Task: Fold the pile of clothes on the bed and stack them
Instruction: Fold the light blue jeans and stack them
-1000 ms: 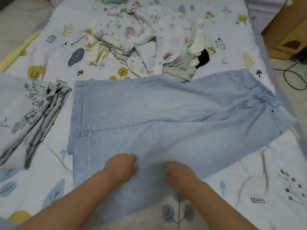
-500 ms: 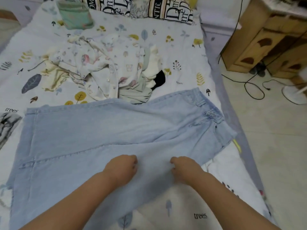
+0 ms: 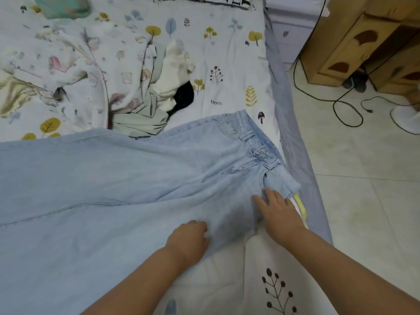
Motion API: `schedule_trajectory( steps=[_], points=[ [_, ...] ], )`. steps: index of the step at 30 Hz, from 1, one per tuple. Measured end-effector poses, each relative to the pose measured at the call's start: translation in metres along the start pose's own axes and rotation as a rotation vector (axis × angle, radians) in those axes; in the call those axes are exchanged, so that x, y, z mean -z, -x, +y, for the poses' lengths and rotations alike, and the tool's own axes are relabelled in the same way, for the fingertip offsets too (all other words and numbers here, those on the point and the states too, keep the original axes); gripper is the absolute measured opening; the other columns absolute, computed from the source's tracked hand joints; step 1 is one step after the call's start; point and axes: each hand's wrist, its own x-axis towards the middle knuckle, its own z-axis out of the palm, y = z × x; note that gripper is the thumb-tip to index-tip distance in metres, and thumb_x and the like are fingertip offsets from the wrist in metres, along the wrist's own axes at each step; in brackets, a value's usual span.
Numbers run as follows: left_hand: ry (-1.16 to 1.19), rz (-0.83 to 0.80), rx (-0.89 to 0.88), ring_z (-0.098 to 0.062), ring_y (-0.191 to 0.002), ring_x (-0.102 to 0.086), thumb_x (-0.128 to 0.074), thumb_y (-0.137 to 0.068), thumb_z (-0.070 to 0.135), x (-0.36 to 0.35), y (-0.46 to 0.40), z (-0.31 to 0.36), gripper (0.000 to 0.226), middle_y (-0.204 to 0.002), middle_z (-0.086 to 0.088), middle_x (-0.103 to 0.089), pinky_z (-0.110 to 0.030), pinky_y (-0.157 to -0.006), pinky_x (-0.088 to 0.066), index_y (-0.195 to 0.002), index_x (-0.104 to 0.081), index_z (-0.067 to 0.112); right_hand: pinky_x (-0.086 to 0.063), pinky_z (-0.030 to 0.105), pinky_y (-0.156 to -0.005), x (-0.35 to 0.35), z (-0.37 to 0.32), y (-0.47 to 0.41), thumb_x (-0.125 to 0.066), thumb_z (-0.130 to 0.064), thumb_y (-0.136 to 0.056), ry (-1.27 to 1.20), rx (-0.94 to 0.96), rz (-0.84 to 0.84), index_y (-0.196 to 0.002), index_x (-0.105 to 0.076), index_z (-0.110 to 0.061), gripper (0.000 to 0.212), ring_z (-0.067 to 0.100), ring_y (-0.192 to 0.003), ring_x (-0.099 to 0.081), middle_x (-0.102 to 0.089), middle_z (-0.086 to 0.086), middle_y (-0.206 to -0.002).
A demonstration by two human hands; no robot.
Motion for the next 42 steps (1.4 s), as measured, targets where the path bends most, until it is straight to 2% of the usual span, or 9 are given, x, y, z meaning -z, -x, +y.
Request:
schedule_trajectory(
  steps=[7,11,13,16,20,27,32,38,42],
  points=[
    [-0.156,0.029,-0.108,-0.025,-0.122,-0.042,-0.038,-0.094,0.046,-0.025,-0.023,0.009,0.05,-0.138,-0.007,-0.038,-0.032,-0.095,-0.037,-0.133,-0.035,0.016,-0.003,0.049,-0.115,-0.031,0.013,-0.032,-0.052,-0.024,-0.093,0.132,0.044,-0.021,-0.149,-0.002,-0.02,0.075,0.031,-0.144,0.007,0.011,0.018,-0.155],
    [-0.194,0.012,-0.091,-0.026,-0.131,-0.032,-0.05,-0.083,0.057,-0.038,-0.029,0.015,0.078,-0.147,-0.005,-0.026,-0.036,-0.101,-0.035,-0.143,-0.019,0.018,-0.046,0.048,-0.092,-0.031,0.013,-0.043,-0.081,-0.012,-0.062,0.164,0.154,0.148,-0.105,-0.065,-0.006,0.047,0.036,-0.107,-0.059,-0.059,0.028,-0.113],
    [-0.216,0.019,-0.085,-0.024,-0.122,-0.044,-0.064,-0.074,0.05,-0.039,-0.03,0.017,0.081,-0.139,-0.007,-0.038,-0.032,-0.092,-0.043,-0.139,-0.03,0.016,-0.05,0.04,-0.081,-0.024,0.014,-0.05,-0.082,-0.01,-0.055,0.109,0.189,0.183,-0.086,-0.069,-0.009,0.033,0.031,-0.082,-0.066,-0.067,0.015,-0.085],
    [-0.208,0.089,-0.081,-0.018,-0.082,-0.065,-0.08,-0.056,0.03,-0.018,-0.026,0.016,0.059,-0.099,-0.002,-0.063,-0.023,-0.061,-0.049,-0.11,-0.059,0.016,-0.037,0.031,-0.094,-0.007,0.014,-0.064,-0.05,-0.026,-0.09,0.061,0.202,0.119,-0.121,-0.054,-0.018,0.033,0.023,-0.107,-0.056,-0.06,0.004,-0.115],
    [-0.032,0.201,-0.068,-0.024,-0.105,-0.056,-0.042,-0.088,0.014,0.017,-0.032,-0.01,0.044,-0.119,0.001,-0.055,-0.035,-0.081,-0.041,-0.129,-0.03,0.023,-0.041,0.032,-0.077,0.034,0.013,-0.081,-0.045,-0.031,-0.09,-0.057,0.169,0.22,-0.105,-0.053,-0.018,0.022,0.022,-0.097,-0.058,-0.062,0.001,-0.106],
    [0.125,0.654,-0.119,-0.029,-0.065,-0.05,-0.059,-0.077,0.005,0.136,-0.049,-0.066,0.017,-0.068,0.004,-0.052,-0.032,-0.057,-0.024,-0.087,-0.051,0.016,-0.034,0.032,-0.062,0.107,0.007,-0.134,-0.054,-0.039,-0.087,-0.112,0.143,0.54,-0.097,-0.054,-0.015,0.025,0.031,-0.085,-0.06,-0.063,0.006,-0.09],
    [0.108,0.848,-0.07,-0.033,-0.073,-0.058,-0.056,-0.085,0.008,0.172,-0.102,-0.106,0.009,-0.079,-0.009,-0.066,-0.031,-0.058,-0.029,-0.091,-0.059,0.014,-0.036,0.039,-0.078,0.124,0.004,-0.195,-0.052,-0.047,-0.089,-0.061,0.037,0.567,-0.112,-0.053,-0.011,0.044,0.034,-0.095,-0.053,-0.063,0.014,-0.101],
    [0.003,0.481,0.236,-0.03,-0.092,-0.059,-0.052,-0.091,0.03,0.132,-0.13,-0.154,0.018,-0.094,-0.008,-0.066,-0.03,-0.065,-0.036,-0.09,-0.059,0.014,-0.026,0.048,-0.104,0.105,0.021,-0.238,-0.055,-0.065,-0.078,-0.005,-0.13,0.226,-0.133,-0.039,-0.021,0.072,0.032,-0.121,-0.041,-0.049,0.011,-0.129],
    [0.002,0.508,0.242,-0.025,-0.085,-0.057,-0.051,-0.088,0.018,0.122,-0.126,-0.17,0.008,-0.092,-0.005,-0.065,-0.028,-0.064,-0.034,-0.088,-0.058,0.015,-0.042,0.037,-0.077,0.096,0.037,-0.255,-0.065,-0.03,-0.086,-0.381,-0.196,0.264,-0.104,-0.054,-0.011,0.029,0.036,-0.102,-0.053,-0.06,0.017,-0.105]
  ],
)
